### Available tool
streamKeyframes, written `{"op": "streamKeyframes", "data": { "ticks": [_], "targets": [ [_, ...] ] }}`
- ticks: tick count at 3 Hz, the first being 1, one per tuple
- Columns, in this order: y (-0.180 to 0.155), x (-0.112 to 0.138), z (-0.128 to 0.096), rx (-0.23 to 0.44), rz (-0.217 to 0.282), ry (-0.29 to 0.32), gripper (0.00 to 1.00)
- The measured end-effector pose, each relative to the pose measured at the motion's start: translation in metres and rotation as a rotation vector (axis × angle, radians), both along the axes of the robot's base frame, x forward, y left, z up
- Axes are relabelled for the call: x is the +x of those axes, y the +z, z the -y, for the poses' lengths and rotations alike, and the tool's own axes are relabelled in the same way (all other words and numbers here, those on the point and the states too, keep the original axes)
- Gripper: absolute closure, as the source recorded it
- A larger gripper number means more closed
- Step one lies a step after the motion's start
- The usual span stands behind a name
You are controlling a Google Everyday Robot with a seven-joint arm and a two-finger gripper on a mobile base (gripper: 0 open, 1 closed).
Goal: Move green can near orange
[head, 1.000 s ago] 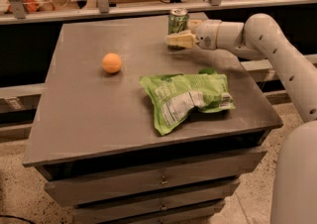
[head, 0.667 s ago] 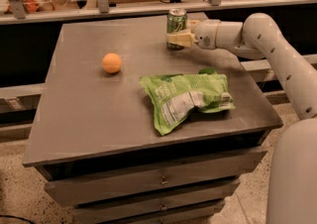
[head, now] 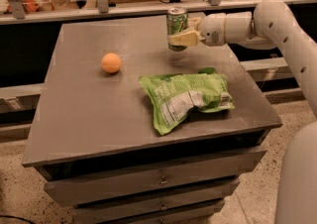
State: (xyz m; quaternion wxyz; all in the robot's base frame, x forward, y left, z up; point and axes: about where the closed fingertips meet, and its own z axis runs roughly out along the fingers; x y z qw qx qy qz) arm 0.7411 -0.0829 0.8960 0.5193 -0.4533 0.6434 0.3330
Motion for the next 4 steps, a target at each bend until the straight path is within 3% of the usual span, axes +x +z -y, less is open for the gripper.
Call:
{"op": "streamKeyframes", "data": {
  "ticks": [2,3,4],
  "targets": [
    [0.004,-0.077,-0.034,0.004,-0.017,0.300,1.00],
    [0.007,-0.094,-0.050,0.004,-0.005,0.359,1.00],
    [0.010,-0.099,-0.067,0.010,0.013,0.354,1.00]
  ]
}}
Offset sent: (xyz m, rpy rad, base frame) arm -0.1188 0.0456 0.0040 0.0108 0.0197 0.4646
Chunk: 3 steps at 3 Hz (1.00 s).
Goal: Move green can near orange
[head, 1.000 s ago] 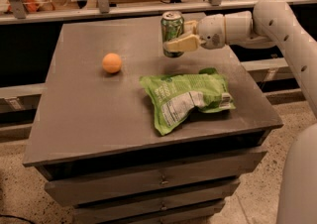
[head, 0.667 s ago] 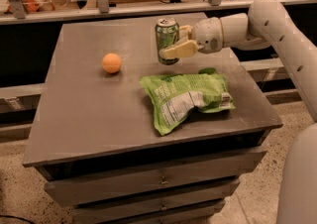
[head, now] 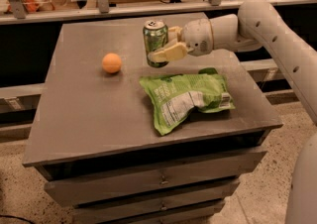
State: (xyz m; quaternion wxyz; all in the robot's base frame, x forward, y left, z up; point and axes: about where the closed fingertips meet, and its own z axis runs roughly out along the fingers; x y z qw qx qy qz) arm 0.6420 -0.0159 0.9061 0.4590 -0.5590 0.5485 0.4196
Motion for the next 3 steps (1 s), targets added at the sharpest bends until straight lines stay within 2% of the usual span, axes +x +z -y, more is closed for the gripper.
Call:
{"op": "streamKeyframes", "data": {
  "ticks": [1,2,3],
  "targets": [
    [0.001,0.003,-0.013,0.007,0.028,-0.038,1.00],
    [-0.012,0.022,-0.026,0.018,0.068,-0.106,1.00],
    [-0.031,0.029,-0.043,0.007,0.052,-0.089,1.00]
  ]
}}
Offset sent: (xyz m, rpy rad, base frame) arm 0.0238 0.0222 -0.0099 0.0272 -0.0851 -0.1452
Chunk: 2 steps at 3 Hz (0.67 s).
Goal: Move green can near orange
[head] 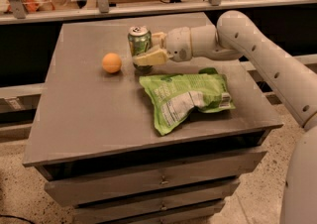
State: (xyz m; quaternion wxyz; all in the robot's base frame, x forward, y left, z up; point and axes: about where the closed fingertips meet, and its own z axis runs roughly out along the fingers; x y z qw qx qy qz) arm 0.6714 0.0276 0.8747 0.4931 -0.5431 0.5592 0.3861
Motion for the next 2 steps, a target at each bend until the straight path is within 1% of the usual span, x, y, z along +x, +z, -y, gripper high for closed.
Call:
{"op": "streamKeyframes", "data": {
  "ticks": [1,2],
  "targets": [
    [-0.0044,0.0054,-0.0047,-0.004,0.002,-0.006,1.00],
    [-0.0053,0.0059,-0.0100,0.007,-0.008,0.003,0.82]
  ]
}}
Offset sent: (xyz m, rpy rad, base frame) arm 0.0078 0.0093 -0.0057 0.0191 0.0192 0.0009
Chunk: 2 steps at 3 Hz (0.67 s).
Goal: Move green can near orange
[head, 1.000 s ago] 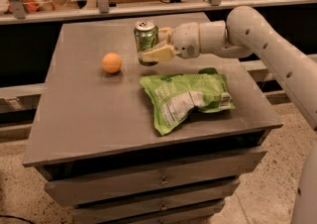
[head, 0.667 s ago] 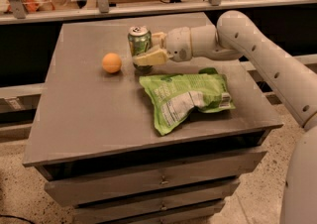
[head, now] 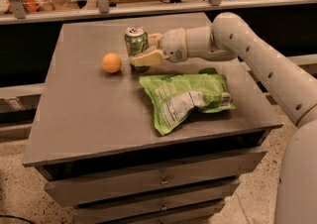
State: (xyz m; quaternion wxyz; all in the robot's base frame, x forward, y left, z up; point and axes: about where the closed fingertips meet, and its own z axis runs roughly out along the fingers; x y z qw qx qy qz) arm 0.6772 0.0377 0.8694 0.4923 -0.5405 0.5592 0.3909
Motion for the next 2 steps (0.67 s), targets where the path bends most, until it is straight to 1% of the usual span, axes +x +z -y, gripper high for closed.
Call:
{"op": "streamKeyframes", "data": {
  "ticks": [1,2],
  "targets": [
    [0.0000,-0.0070,-0.0070,0.012,-0.026,0.028,0.59],
    [0.0008,-0.0104,-0.0098,0.013,-0.033,0.041,0.35]
  ]
}}
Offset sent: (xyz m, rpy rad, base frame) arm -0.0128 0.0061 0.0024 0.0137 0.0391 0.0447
